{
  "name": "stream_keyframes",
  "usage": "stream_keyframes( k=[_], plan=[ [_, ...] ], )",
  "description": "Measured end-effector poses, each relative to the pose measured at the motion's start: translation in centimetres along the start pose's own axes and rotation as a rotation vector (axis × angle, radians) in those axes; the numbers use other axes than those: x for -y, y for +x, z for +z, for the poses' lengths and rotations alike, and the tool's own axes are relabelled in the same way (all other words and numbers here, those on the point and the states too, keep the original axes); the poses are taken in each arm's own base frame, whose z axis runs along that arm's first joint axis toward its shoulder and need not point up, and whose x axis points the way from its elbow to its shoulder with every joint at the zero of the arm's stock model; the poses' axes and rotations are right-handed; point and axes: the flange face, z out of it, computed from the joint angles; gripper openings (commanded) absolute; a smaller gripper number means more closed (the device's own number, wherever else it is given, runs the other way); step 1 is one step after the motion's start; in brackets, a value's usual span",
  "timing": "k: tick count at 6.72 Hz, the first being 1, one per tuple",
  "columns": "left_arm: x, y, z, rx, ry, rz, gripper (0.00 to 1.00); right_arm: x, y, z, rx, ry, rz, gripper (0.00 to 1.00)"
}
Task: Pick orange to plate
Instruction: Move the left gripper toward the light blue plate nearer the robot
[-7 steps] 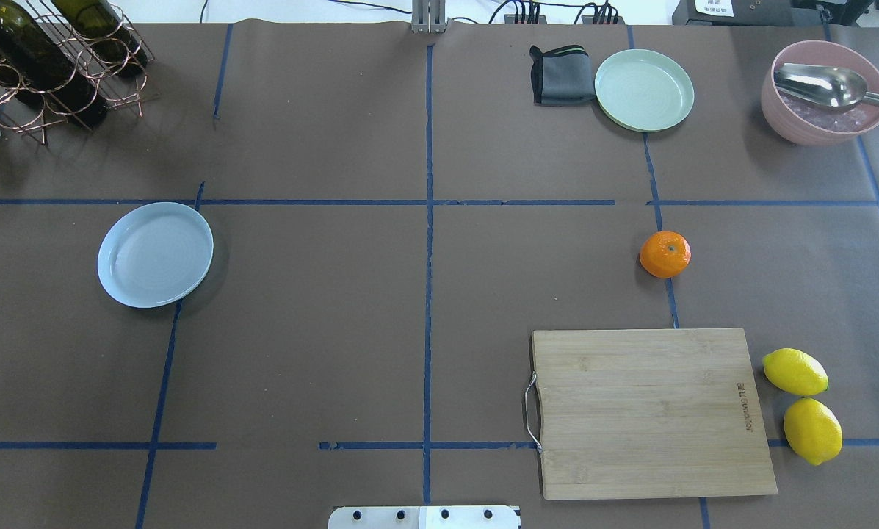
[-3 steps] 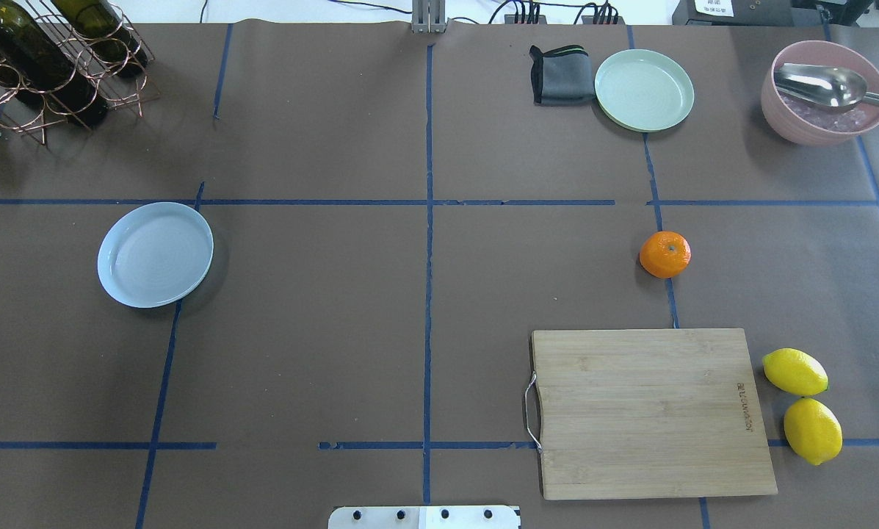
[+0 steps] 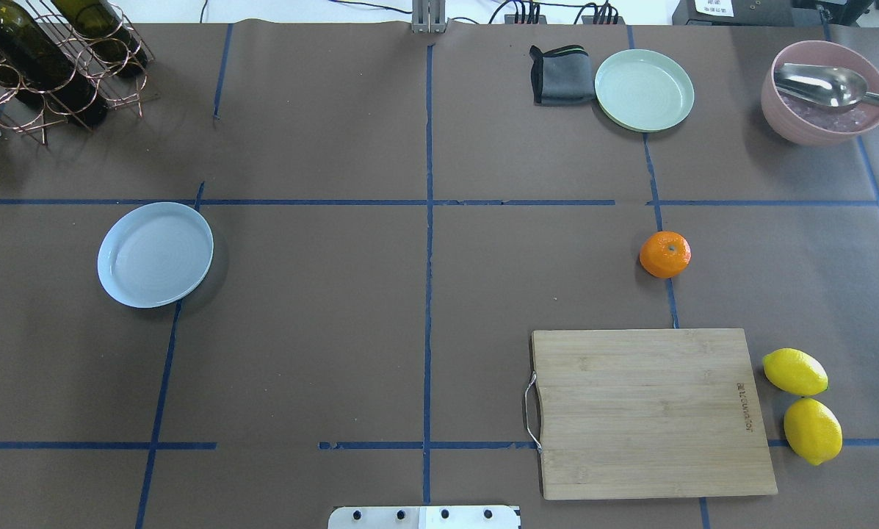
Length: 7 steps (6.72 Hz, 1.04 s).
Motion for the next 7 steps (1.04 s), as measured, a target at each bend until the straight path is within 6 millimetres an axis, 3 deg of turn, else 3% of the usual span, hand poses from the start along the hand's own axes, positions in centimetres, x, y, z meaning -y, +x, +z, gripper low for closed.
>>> stream_keyframes(
  k=[3, 4, 7],
  plan=[
    [0.6, 3.5, 2.0, -0.043, 0.106, -0.044, 1.00, 0.7, -0.6, 1.0, 0.031, -0.017, -0.007, 1.00],
    [-0.3, 5.9, 4.2, -0.080, 0.122, -0.088, 1.00, 0.8, -0.7, 1.1, 0.033, -0.018, -0.009, 1.00],
    [-3.2, 15.6, 12.2, -0.150, 0.111, -0.200, 1.00, 1.0, -1.1, 1.4, 0.035, -0.023, -0.012, 1.00]
  ],
)
